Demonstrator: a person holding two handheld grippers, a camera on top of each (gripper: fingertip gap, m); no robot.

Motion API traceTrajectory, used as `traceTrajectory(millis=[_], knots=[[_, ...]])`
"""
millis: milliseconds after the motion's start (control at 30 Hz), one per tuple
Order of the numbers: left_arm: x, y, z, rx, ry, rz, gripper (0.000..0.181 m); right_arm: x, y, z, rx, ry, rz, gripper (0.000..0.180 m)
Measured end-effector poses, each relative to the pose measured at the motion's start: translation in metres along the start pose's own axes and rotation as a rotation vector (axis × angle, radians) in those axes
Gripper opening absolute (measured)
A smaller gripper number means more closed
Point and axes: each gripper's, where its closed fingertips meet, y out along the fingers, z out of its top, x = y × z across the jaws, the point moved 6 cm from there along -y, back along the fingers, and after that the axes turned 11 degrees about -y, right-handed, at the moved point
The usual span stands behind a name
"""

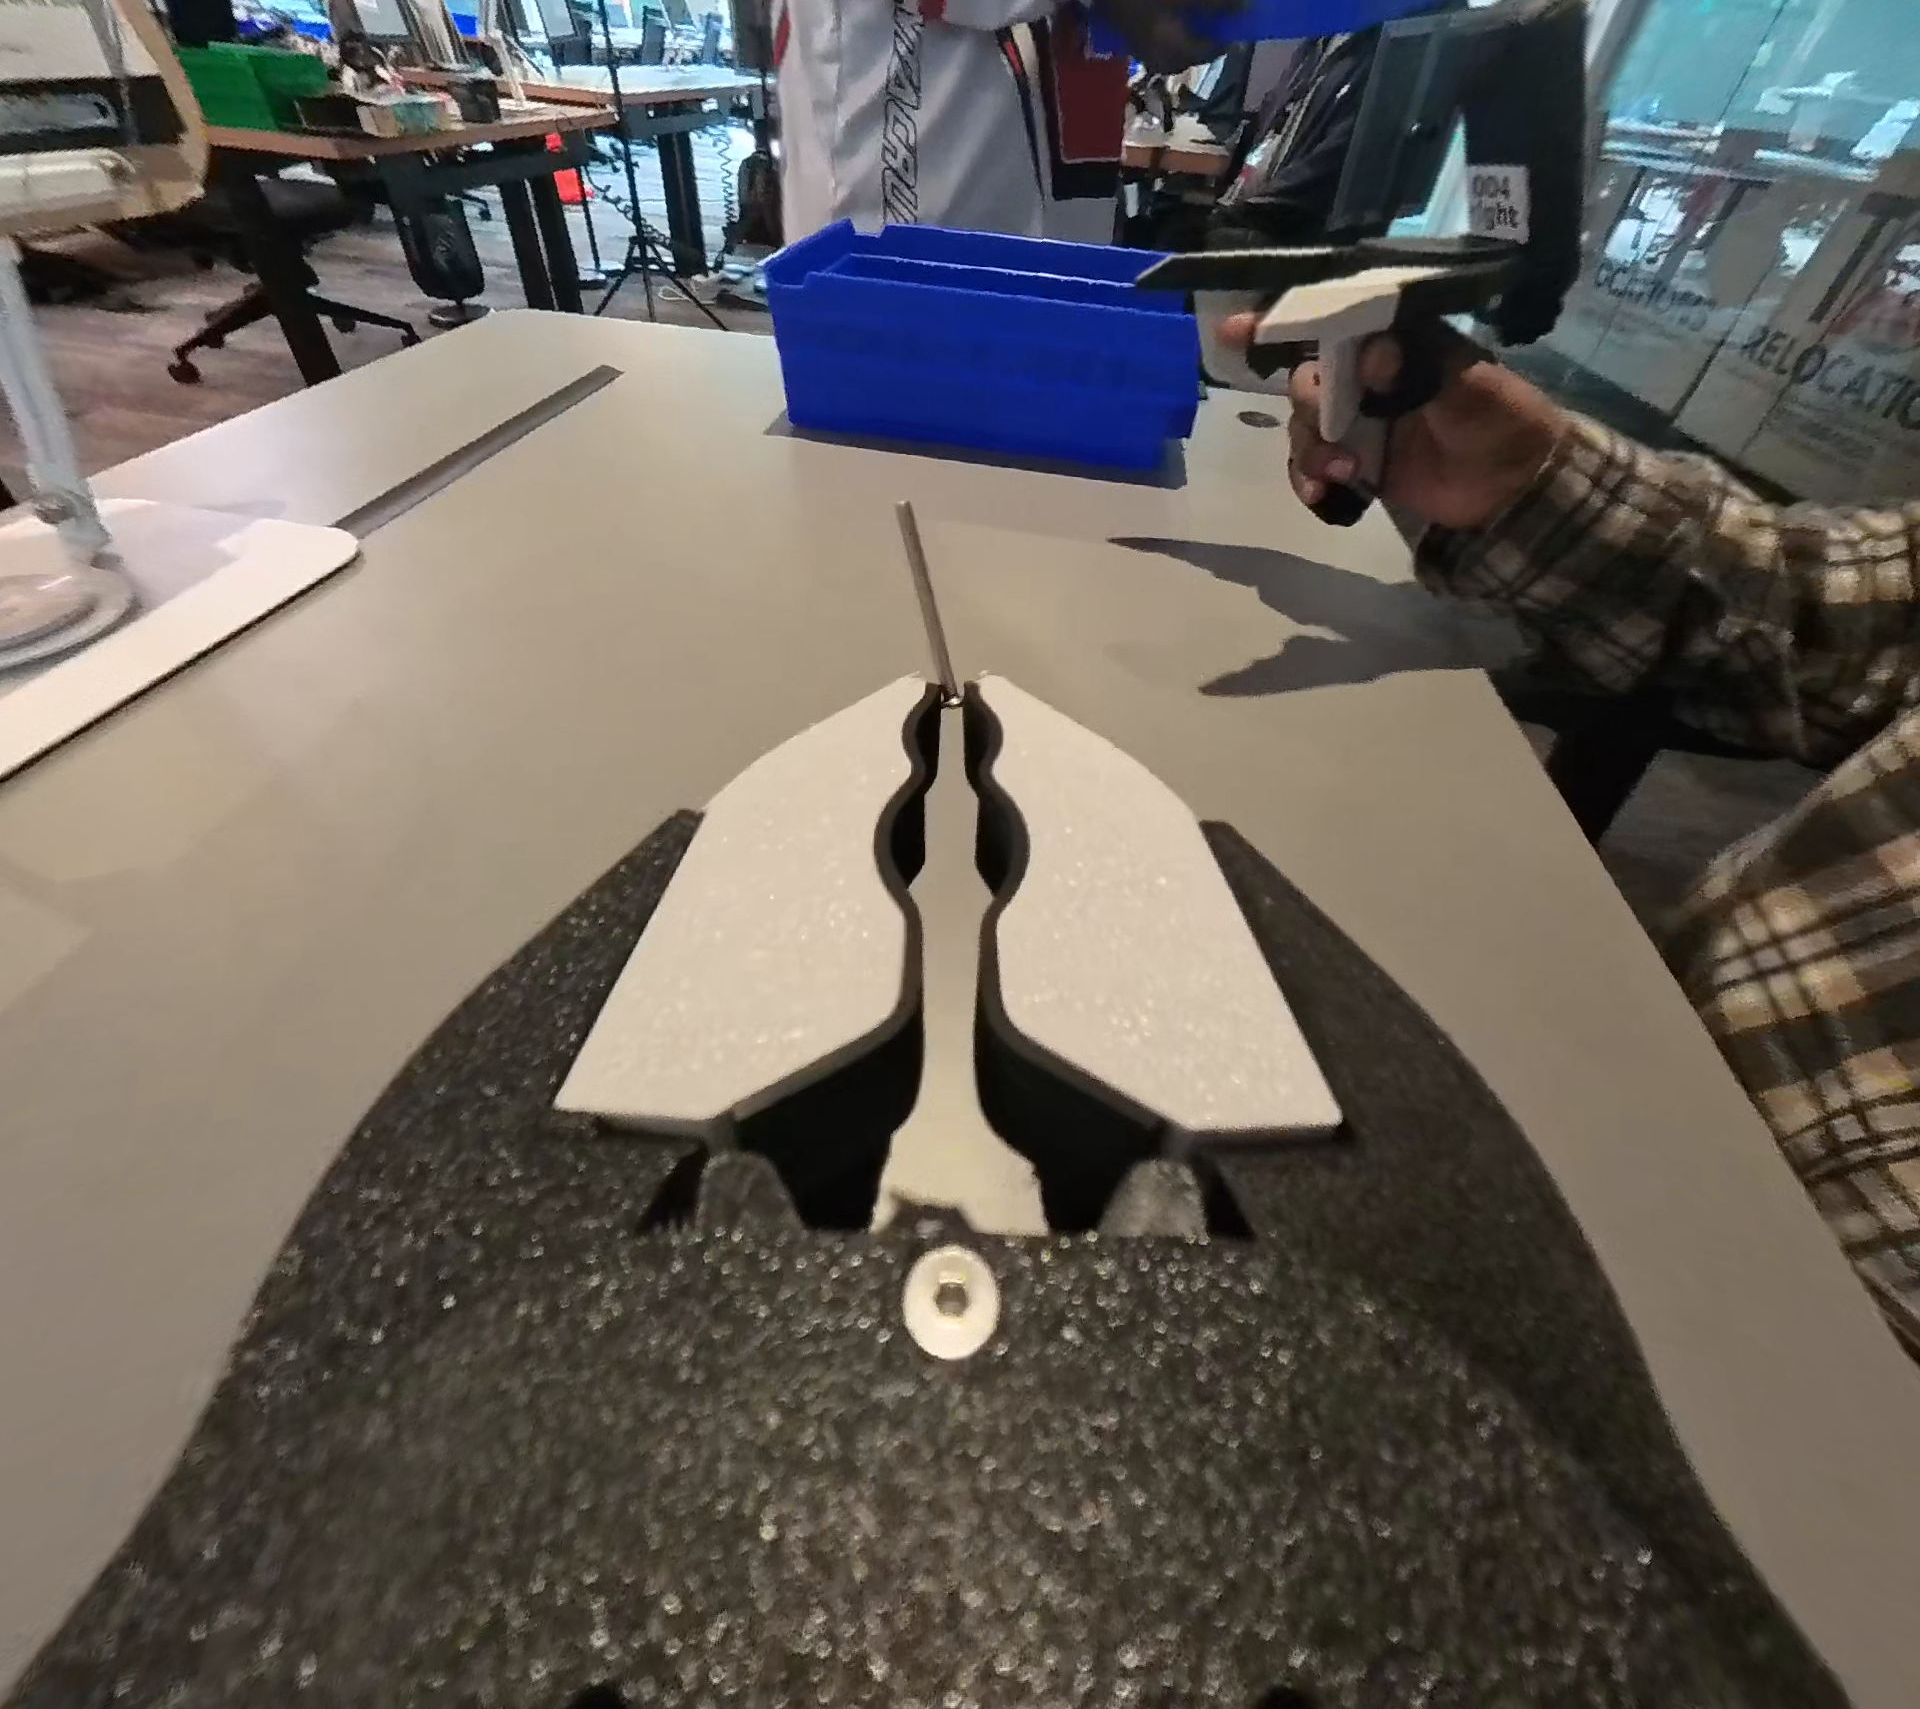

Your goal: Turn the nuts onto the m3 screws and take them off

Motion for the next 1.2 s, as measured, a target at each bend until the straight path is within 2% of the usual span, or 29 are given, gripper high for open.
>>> traceTrajectory(millis=[133,600,967,1200], knots=[[0.001,-0.001,-0.005,-0.024,0.008,0.010,0.004,-0.006,-0.005,0.008,0.010,-0.033,0.011,0.137],[0.003,-0.006,0.001,0.064,-0.024,-0.020,0.004,-0.033,0.004,0.020,0.018,-0.064,0.096,0.136],[0.001,-0.012,0.002,0.145,-0.034,-0.050,0.004,-0.060,0.035,0.021,0.033,-0.049,0.224,0.135],[0.004,-0.014,0.003,0.183,0.048,-0.041,0.004,-0.078,0.053,0.019,0.022,-0.067,0.292,0.132]])
